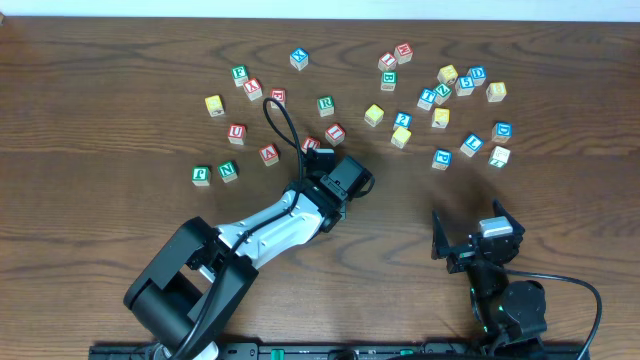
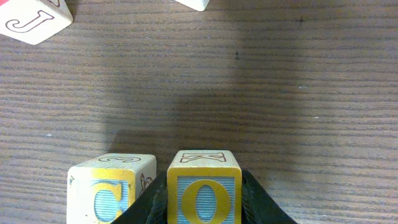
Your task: Spell out CORL
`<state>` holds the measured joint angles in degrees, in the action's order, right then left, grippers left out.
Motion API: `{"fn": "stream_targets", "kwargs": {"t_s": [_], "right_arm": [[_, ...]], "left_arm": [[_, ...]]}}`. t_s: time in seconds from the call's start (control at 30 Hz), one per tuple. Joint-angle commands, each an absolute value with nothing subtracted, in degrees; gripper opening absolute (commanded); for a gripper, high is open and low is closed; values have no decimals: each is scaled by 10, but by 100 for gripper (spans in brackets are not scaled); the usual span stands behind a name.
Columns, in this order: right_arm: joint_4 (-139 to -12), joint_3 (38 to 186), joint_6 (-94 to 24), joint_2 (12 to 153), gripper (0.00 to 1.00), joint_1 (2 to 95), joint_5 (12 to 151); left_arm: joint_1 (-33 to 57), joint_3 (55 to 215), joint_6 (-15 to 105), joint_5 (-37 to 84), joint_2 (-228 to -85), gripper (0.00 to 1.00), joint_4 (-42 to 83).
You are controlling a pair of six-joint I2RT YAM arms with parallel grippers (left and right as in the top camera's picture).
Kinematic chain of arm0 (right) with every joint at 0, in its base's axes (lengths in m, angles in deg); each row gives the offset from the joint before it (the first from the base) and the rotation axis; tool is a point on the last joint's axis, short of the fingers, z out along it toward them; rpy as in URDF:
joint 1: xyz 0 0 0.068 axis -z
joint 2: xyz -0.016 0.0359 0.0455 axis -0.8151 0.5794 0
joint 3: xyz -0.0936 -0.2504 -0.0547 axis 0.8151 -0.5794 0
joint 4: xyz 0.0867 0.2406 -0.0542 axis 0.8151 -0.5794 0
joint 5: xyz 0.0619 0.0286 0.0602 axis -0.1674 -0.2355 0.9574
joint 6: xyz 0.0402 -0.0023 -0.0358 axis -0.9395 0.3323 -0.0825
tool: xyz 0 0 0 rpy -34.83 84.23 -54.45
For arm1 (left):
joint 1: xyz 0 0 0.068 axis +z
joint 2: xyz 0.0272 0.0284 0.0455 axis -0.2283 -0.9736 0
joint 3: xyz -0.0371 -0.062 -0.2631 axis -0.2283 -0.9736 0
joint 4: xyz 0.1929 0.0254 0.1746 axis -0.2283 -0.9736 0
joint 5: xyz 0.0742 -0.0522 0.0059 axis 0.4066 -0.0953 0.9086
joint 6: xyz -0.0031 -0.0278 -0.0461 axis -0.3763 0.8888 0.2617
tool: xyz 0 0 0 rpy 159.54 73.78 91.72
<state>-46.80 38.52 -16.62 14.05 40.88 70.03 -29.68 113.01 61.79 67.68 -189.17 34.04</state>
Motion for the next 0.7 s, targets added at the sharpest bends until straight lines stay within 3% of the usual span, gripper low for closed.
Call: {"fn": "stream_targets", "kwargs": {"t_s": [0.0, 0.67], "right_arm": [[-470, 385, -159, 137, 99, 412, 699], [-470, 385, -159, 137, 99, 412, 699]], "left_arm": [[-296, 1124, 627, 672, -1914, 9, 329], [-296, 1124, 638, 652, -1914, 9, 313]]}}
